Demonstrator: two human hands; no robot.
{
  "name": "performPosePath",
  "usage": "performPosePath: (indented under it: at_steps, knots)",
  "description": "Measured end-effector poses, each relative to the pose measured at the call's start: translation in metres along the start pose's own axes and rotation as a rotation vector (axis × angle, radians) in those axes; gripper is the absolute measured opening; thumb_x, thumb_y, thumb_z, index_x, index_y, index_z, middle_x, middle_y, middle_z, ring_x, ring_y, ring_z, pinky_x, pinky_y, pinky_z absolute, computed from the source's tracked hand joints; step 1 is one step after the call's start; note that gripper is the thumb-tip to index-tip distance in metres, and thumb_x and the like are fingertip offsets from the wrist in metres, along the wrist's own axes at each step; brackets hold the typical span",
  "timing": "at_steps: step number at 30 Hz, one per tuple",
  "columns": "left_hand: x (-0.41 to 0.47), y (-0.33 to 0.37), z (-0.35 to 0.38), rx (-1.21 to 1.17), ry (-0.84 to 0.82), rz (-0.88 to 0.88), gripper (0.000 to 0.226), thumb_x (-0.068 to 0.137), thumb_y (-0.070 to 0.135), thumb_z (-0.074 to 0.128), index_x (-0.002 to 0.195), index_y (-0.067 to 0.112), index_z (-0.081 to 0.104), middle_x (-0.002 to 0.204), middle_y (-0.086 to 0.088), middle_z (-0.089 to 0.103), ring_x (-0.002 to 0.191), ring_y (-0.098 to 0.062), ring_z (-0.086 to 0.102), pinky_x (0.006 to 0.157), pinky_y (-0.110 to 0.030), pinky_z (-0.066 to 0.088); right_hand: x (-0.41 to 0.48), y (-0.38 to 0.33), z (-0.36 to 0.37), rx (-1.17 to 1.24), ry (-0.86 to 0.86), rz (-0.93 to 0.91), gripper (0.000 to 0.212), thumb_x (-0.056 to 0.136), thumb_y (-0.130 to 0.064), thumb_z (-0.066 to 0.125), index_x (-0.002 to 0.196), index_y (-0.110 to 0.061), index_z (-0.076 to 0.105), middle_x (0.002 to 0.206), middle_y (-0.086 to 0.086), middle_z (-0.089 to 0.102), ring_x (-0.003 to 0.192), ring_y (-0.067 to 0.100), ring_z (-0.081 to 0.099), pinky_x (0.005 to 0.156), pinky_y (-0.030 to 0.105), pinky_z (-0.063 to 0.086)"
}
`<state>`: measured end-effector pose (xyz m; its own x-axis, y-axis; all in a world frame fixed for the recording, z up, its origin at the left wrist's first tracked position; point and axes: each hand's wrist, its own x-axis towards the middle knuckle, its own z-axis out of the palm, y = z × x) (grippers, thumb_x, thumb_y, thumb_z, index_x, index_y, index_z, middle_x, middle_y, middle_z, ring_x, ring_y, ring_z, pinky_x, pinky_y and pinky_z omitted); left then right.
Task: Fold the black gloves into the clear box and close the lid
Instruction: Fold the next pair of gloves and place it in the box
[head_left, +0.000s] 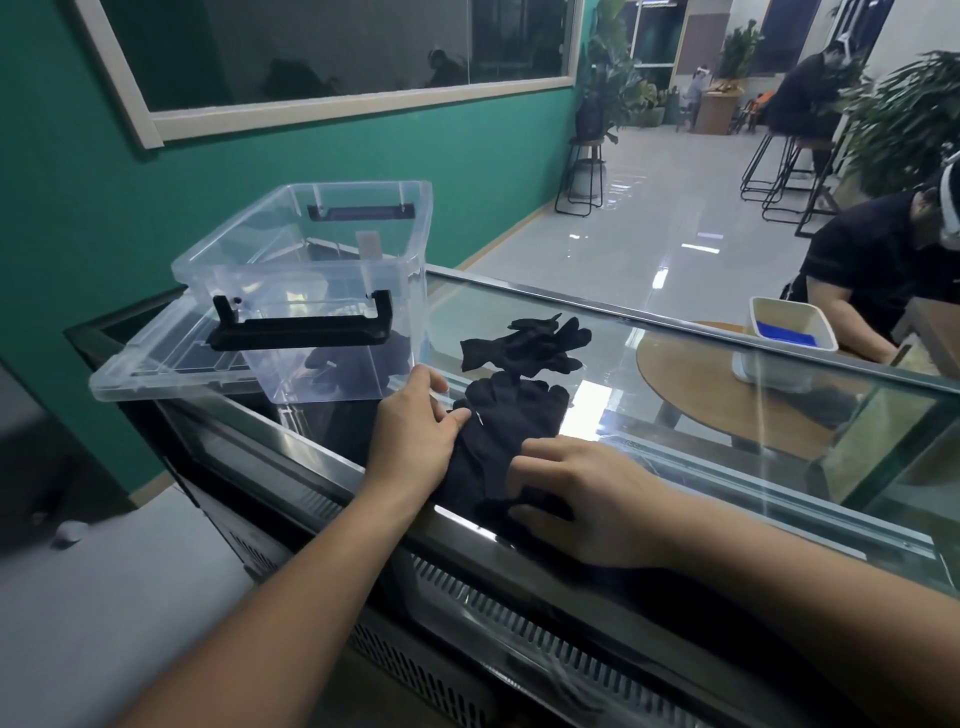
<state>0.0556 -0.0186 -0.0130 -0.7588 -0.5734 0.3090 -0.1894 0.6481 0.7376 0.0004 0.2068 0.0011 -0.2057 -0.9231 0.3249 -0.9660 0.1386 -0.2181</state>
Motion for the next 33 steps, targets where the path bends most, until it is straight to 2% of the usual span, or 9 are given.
performPosePath:
  at_steps: [4,8,13,16,21,24,27,33]
  knots:
    - [0.002,-0.005,0.002,0.055,0.04,0.031,0.019,0.095,0.017,0.08,0.1,0.02,0.063,0.085,0.005,0.059,0.076,-0.011,0.06,0.066,-0.02,0.041,0.001,0.005,0.0,0.119,0.103,0.057,0.021,0.105,-0.036,0.063,0.094,-0.019,0.067,0.089,-0.006,0.059,0.078,0.012,0.055,0.069,0.034,0.049]
    - [0.01,-0.005,-0.001,0.032,-0.004,0.008,0.006,0.101,0.024,0.072,0.103,0.019,0.071,0.101,0.003,0.067,0.086,-0.011,0.062,0.079,-0.026,0.044,0.007,0.022,0.006,0.048,0.202,0.124,0.019,0.103,-0.04,0.066,0.098,-0.022,0.069,0.095,-0.008,0.061,0.085,0.014,0.057,0.073,0.035,0.051]
    - [0.028,0.005,-0.002,0.176,-0.156,-0.042,0.018,0.103,0.035,0.066,0.111,0.024,0.076,0.111,0.006,0.075,0.112,-0.02,0.067,0.095,-0.035,0.054,0.009,0.032,0.012,0.031,0.155,0.137,0.024,0.098,-0.05,0.07,0.102,-0.026,0.069,0.1,-0.009,0.057,0.09,0.016,0.054,0.08,0.035,0.05]
    - [0.034,0.013,0.0,0.295,-0.202,-0.07,0.026,0.103,0.041,0.064,0.121,0.023,0.072,0.119,0.003,0.072,0.116,-0.025,0.065,0.096,-0.038,0.055,0.007,0.032,0.008,0.051,0.126,0.114,0.026,0.096,-0.051,0.072,0.104,-0.027,0.069,0.102,-0.011,0.057,0.093,0.014,0.054,0.083,0.031,0.047]
    - [0.037,0.013,0.003,0.307,-0.197,-0.09,0.012,0.098,0.036,0.074,0.096,0.025,0.068,0.104,0.004,0.071,0.105,-0.023,0.066,0.09,-0.04,0.057,0.006,0.032,0.004,0.075,0.097,0.09,0.026,0.095,-0.051,0.074,0.105,-0.028,0.069,0.103,-0.013,0.057,0.094,0.01,0.052,0.086,0.026,0.044]
    - [0.038,0.011,0.003,0.221,-0.153,-0.072,0.012,0.096,0.03,0.077,0.089,0.026,0.068,0.094,0.006,0.069,0.097,-0.021,0.068,0.084,-0.038,0.059,0.006,0.032,0.004,0.09,0.092,0.096,0.025,0.095,-0.051,0.075,0.106,-0.029,0.069,0.103,-0.013,0.057,0.096,0.011,0.053,0.087,0.027,0.045]
    - [0.041,0.014,0.004,0.126,-0.067,0.006,0.014,0.094,0.026,0.079,0.087,0.027,0.068,0.085,0.009,0.066,0.087,-0.018,0.067,0.074,-0.033,0.054,0.006,0.032,0.004,0.098,0.091,0.097,0.025,0.094,-0.051,0.076,0.105,-0.03,0.069,0.103,-0.014,0.056,0.098,0.011,0.053,0.088,0.028,0.046]
    - [0.051,0.017,0.014,0.275,-0.139,0.03,0.012,0.093,0.03,0.079,0.086,0.029,0.069,0.096,0.007,0.069,0.1,-0.022,0.067,0.085,-0.04,0.057,0.006,0.032,0.005,0.097,0.093,0.093,0.026,0.094,-0.05,0.076,0.105,-0.028,0.069,0.104,-0.012,0.057,0.097,0.014,0.054,0.086,0.032,0.047]
